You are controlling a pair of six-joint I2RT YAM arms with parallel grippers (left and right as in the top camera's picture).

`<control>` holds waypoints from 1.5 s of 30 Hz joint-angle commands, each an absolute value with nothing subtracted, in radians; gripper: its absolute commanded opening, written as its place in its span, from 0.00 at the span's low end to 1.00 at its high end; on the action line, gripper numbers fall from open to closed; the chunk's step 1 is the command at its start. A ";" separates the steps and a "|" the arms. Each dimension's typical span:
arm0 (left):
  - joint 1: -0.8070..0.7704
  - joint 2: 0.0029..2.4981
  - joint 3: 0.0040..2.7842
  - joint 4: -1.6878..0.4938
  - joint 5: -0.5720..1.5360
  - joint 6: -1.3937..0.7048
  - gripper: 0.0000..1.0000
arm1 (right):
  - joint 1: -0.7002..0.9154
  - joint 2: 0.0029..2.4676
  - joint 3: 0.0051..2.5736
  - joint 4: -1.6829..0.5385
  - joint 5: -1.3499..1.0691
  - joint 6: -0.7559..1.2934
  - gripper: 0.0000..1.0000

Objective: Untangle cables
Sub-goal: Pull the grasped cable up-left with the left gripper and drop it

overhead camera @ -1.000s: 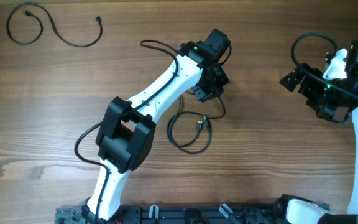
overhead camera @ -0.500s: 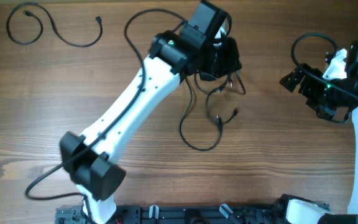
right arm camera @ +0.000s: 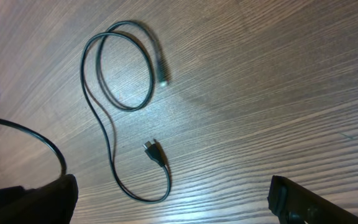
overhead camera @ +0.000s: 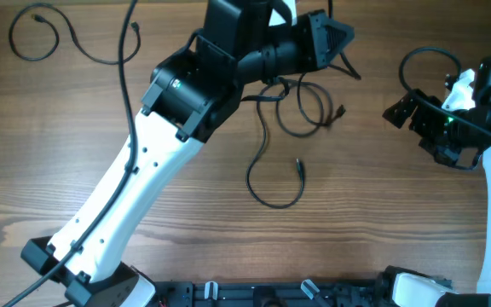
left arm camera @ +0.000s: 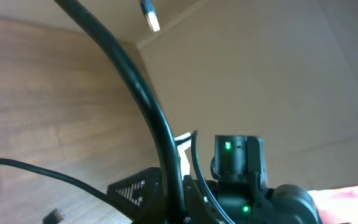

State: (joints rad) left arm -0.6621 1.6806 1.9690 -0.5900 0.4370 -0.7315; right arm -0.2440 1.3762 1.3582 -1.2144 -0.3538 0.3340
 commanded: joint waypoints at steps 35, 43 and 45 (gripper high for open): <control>0.342 1.812 1.989 -0.610 -0.050 -0.952 0.04 | -0.242 1.388 1.366 -1.206 -0.359 0.343 1.00; 0.429 1.908 1.983 -0.660 -0.047 -1.048 0.04 | -0.242 1.388 1.366 -1.195 -0.366 0.344 1.00; 0.453 1.933 1.974 -0.687 -0.046 -1.122 0.04 | -0.242 1.388 1.366 -1.182 -0.367 0.344 1.00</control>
